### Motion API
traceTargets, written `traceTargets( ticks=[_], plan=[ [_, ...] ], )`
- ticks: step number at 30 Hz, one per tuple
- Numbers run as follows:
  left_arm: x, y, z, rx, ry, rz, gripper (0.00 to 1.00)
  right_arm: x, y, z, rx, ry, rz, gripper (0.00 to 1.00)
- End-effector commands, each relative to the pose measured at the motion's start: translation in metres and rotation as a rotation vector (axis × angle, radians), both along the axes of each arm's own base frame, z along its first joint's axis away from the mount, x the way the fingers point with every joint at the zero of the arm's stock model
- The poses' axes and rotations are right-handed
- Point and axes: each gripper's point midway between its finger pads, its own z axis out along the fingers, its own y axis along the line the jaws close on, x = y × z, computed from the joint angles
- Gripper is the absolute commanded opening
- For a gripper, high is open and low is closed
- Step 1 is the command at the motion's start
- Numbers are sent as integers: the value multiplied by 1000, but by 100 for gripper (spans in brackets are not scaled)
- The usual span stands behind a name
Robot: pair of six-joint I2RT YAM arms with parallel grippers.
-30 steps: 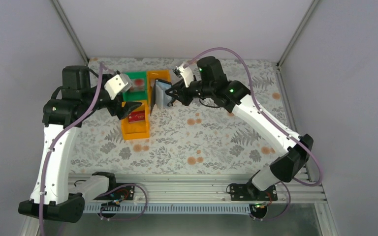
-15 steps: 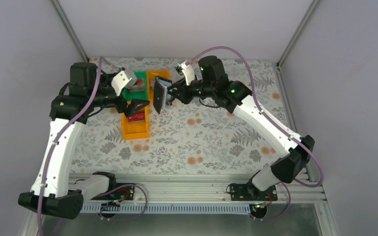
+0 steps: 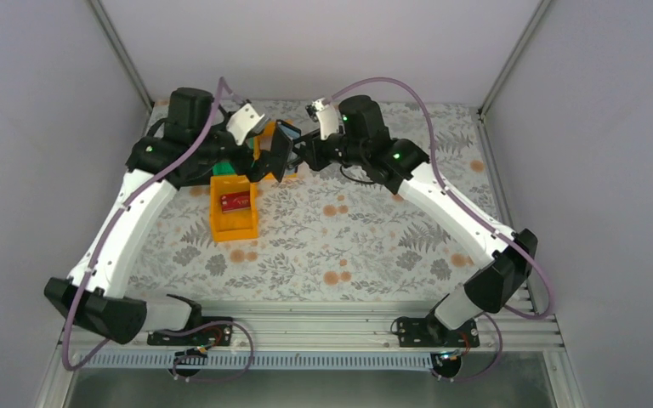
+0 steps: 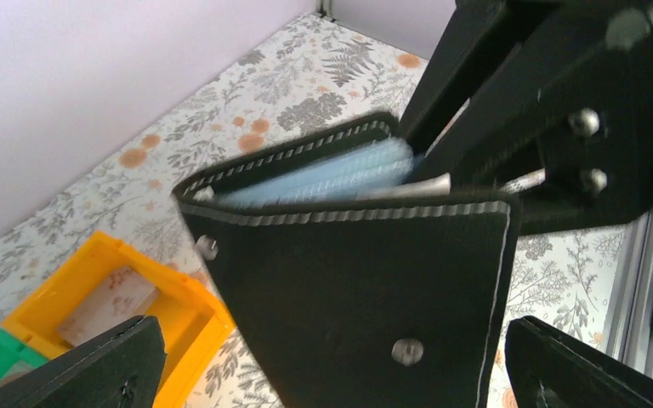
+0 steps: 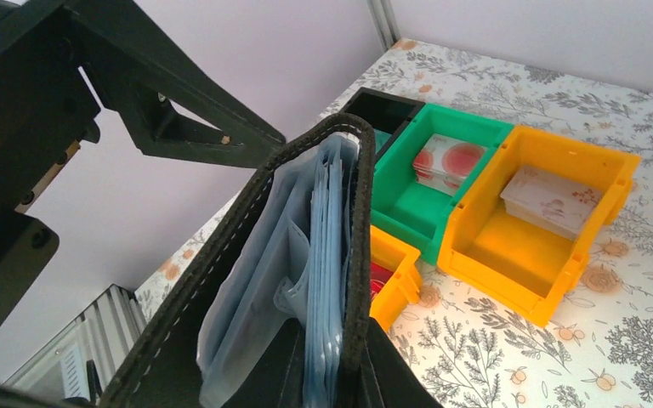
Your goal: Take the credit cards out of the card holder
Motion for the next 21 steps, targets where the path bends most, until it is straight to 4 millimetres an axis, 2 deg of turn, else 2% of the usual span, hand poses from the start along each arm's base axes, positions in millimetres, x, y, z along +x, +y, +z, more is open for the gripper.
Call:
traceTargets(
  ticks=[1,7,13,16,18,21],
  plan=[
    [16,-10,13,10,-23,38,100,13,6,13,39,-24,-36,4],
    [27,-21,11,61,-42,48,100,11,10,11,45,-9,-23,4],
    [33,-9,3,138,-83,92,100,5,9,12,45,-13,2,4],
    [24,-8,4,132,-99,65,94,2,9,14,47,-19,18,4],
    [21,-6,4,136,-112,64,84,0,10,16,55,-20,33,4],
    [22,0,-2,149,-115,85,81,-5,12,19,65,-22,61,4]
  ],
)
